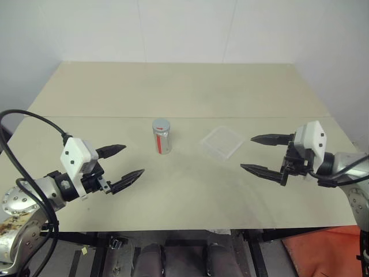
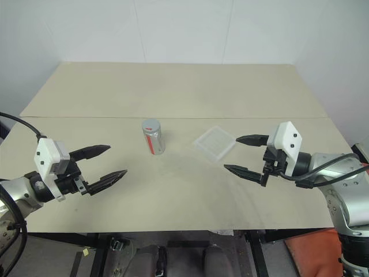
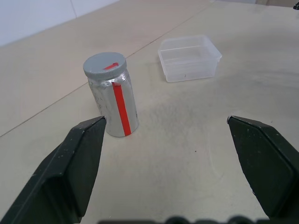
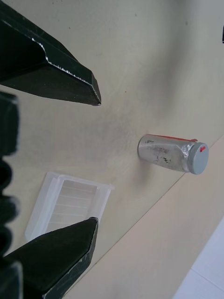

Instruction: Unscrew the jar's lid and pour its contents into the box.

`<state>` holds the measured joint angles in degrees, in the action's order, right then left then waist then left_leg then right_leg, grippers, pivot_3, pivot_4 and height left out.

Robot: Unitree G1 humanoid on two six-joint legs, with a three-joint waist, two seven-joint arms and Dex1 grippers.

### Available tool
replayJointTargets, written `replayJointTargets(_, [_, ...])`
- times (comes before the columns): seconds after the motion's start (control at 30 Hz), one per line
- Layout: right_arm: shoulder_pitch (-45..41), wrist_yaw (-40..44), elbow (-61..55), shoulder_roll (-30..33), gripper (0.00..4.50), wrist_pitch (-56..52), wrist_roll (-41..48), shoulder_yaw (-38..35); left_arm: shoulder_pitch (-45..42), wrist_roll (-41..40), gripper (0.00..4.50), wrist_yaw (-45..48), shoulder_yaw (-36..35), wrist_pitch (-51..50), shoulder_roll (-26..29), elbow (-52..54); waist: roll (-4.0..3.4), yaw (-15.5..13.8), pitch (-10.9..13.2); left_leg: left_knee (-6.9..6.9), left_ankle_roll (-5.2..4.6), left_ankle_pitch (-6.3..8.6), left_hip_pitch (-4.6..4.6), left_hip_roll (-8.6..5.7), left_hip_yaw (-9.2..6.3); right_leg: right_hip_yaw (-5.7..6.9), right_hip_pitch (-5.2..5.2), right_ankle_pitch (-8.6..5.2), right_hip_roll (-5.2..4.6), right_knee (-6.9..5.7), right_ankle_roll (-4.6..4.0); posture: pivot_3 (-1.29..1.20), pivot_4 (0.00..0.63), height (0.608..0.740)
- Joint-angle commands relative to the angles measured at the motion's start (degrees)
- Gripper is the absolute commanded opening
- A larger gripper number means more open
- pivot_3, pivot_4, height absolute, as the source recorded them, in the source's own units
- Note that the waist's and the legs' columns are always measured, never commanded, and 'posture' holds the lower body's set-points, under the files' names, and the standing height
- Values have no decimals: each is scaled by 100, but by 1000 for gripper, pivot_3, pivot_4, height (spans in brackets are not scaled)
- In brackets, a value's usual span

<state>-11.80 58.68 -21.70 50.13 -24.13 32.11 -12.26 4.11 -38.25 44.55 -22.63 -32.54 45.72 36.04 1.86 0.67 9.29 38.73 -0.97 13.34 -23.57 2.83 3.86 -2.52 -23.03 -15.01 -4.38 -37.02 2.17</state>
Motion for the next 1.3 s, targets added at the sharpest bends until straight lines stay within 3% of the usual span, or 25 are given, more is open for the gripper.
replayJointTargets(0.03, [22,0,-179,65,4462,82,52,-204,-65,-12,4500,33,-59,131,47,77,0,0,0,0,0,0,0,0,0,0,0,0,0,0,0,0,150,740])
replayJointTargets(0.4, [-191,-68,-68,11,4462,225,-46,-151,-40,12,4500,-240,220,68,-223,87,0,8,0,0,0,0,0,0,-1,-1,-1,0,0,0,0,0,150,740])
replayJointTargets(0.63, [-583,-48,-15,-88,4462,254,-103,108,107,567,4500,-1280,715,137,-1001,409,0,0,0,1,0,0,-2,-1,-5,-1,0,0,0,0,1,0,150,740])
replayJointTargets(0.77, [-778,41,172,-90,4462,316,-196,254,28,1235,4500,-2163,1351,250,-1722,381,1,-7,0,2,0,0,3,-3,-7,-1,9,1,-2,1,1,0,150,740])
replayJointTargets(0.97, [-887,62,177,-136,4462,311,-205,324,-534,2434,4500,-3087,2313,608,-2550,-372,0,-71,0,4,0,0,6,-7,-14,3,16,2,0,1,2,0,150,740])
replayJointTargets(1.3, [-747,-77,-43,-109,4462,287,-184,150,-1573,3111,4500,-3434,2596,984,-3178,-1648,0,-87,0,5,-1,0,4,-10,-18,3,17,3,0,3,3,0,150,740])
